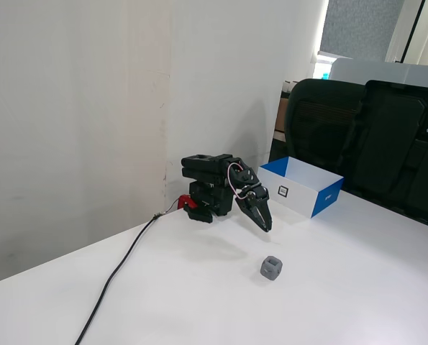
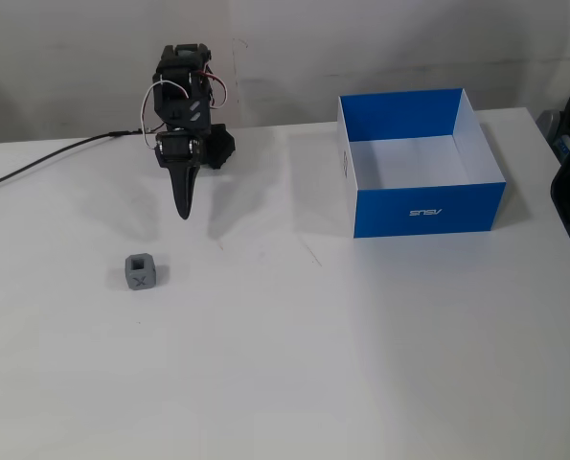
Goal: Grasp the gray block and put it in the box.
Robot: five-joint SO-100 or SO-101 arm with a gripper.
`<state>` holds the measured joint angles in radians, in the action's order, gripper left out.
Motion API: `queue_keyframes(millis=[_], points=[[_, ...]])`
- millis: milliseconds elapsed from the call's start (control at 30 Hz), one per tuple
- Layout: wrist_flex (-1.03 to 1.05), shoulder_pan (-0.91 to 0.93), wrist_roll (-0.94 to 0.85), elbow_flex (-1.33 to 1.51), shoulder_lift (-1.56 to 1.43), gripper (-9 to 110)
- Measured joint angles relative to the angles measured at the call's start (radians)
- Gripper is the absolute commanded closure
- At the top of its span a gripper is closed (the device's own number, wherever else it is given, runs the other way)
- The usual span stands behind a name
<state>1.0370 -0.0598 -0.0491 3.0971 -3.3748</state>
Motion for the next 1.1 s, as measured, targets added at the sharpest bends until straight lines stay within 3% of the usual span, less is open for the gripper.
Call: queue_keyframes(millis=[967, 1100], points=[[0.000, 0.000, 0.000, 0.000, 0.000, 101], [0.000, 0.000, 0.000, 0.000, 0.000, 97]])
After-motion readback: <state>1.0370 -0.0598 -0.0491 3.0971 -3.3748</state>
